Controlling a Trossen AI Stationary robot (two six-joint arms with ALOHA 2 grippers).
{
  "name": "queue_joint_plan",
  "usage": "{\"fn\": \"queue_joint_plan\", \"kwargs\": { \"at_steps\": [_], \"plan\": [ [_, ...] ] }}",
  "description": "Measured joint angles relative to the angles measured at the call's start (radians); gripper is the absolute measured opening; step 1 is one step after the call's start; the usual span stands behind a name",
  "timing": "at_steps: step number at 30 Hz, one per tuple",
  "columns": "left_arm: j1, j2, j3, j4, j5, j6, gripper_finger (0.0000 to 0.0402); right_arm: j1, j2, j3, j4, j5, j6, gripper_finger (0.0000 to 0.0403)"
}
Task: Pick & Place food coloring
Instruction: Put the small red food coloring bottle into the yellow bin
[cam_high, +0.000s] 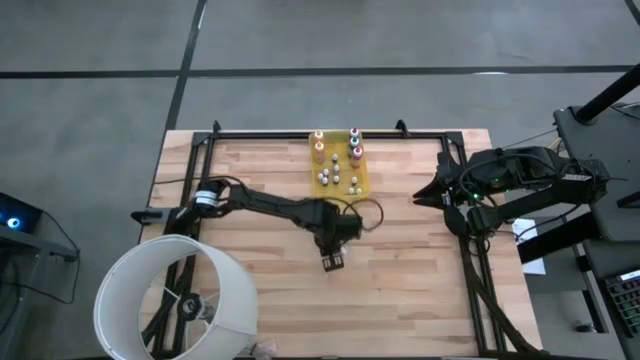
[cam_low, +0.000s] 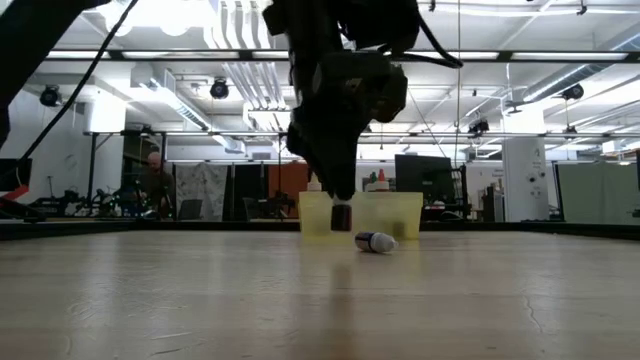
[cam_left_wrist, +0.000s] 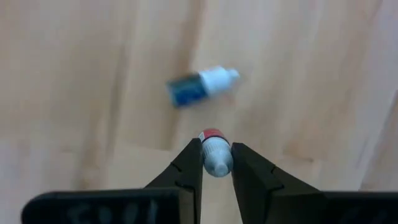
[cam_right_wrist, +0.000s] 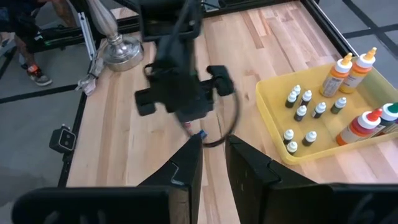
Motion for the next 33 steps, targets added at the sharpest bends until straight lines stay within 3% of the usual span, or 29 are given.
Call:
{"fn": "queue_joint_plan", "kwargs": {
  "at_steps": [17, 24, 33],
  "plan": [
    [0.292, -0.015, 0.211, -0.073, -0.067, 0.164, 0.0044, 0.0, -0.001, 0.0, 0.001, 0.026, -0.001, 0.0063],
    [0.378, -0.015, 0.21, -0.086, -0.07, 0.178, 0.0044, 0.0, -0.001, 0.0, 0.002, 0.026, 0.022, 0.0063],
    [0.371, -0.012, 0.154, -0.115, -0.108, 0.189, 0.0044, 0.0, 0.0, 0.0, 0.002, 0.052, 0.041, 0.0063]
  ]
}}
